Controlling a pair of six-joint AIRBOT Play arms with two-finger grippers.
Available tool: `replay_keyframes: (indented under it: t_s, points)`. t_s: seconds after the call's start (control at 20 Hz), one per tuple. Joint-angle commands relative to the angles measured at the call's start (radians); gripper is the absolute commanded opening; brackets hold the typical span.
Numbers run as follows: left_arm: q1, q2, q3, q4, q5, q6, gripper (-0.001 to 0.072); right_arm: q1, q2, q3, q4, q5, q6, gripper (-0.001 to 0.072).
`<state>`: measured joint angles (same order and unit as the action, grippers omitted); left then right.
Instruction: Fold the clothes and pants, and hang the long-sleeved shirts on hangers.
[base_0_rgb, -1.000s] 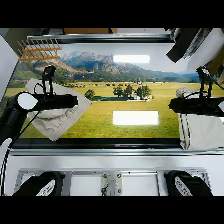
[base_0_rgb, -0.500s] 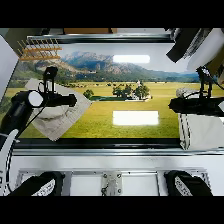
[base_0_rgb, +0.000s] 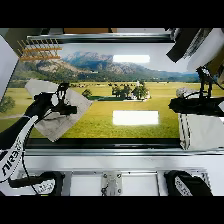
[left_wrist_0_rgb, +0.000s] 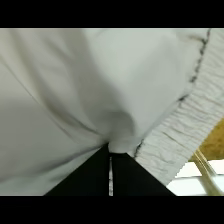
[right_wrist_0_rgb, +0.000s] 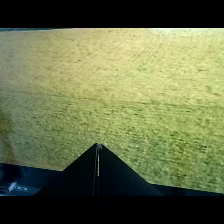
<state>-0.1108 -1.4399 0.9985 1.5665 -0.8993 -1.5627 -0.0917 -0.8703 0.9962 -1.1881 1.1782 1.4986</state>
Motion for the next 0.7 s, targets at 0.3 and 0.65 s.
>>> replay_keyframes:
  t_s: [0.3,0.65]
  points:
    - [-0.437,0.267,0.001,-0.393,0.096,-0.034,0.0003,0.001,0.0,0.0,0.0,0.0,0.0,0.002]
    - [-0.625,0.138,0.147,-0.39,0.188,-0.073,0.0698,0.001,0.0,0.0,0.0,0.0,0.0,0.002]
